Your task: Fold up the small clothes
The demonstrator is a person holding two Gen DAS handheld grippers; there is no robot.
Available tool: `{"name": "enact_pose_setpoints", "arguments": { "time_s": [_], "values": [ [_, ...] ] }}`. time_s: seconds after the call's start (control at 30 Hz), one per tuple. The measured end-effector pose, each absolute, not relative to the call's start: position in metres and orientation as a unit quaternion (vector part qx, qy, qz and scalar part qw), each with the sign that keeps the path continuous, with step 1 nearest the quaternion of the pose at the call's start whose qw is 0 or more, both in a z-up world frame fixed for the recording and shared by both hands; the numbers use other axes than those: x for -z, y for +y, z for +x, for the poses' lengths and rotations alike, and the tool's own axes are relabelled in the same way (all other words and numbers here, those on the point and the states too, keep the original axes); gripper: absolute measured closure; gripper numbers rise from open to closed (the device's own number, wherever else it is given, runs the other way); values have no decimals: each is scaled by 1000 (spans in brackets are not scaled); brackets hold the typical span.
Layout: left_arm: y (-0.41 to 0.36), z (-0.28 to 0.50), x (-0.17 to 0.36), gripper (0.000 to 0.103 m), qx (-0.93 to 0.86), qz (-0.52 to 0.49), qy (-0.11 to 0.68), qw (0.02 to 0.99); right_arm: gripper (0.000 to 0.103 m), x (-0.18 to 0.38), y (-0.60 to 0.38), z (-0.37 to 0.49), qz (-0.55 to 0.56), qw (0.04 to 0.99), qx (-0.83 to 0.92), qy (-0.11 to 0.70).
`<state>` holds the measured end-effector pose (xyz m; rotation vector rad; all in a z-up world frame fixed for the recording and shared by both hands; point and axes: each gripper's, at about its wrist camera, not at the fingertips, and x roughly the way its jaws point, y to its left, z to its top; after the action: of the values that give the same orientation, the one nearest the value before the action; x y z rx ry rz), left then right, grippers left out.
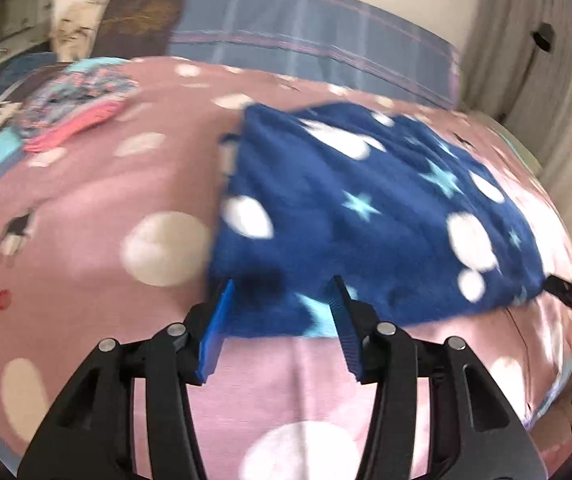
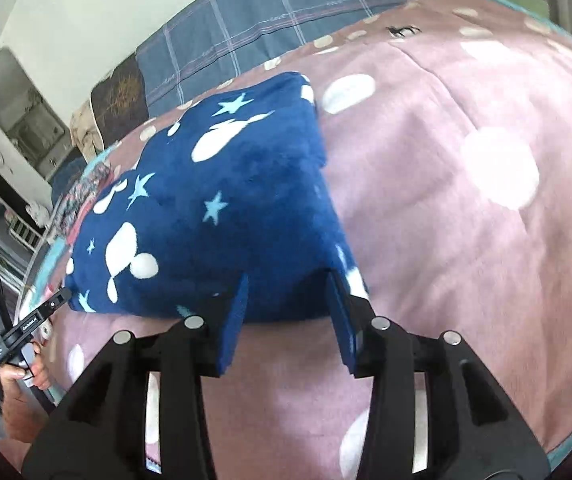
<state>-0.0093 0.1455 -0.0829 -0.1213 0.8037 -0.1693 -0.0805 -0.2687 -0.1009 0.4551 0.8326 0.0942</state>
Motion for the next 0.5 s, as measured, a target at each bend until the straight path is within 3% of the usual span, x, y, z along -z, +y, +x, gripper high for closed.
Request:
{"name": "enact_pose_setpoints", "arguments": {
  "time_s": [0.23, 0.37, 0.43, 0.5],
  "values": [
    [111, 17, 56, 53, 145, -42, 356, 922, 63, 84, -255, -62, 172, 912, -68, 367],
    [81, 55, 93, 56, 112, 10, 425, 898, 65, 88, -236, -39, 112, 921, -38, 372],
    [74, 53, 113, 55, 108, 49, 408, 905, 68, 121, -239, -22, 76, 902, 20, 423],
    [66, 45, 108, 55, 97, 85, 399, 908, 68, 123, -241, -26, 76, 907, 18, 414]
  ]
}}
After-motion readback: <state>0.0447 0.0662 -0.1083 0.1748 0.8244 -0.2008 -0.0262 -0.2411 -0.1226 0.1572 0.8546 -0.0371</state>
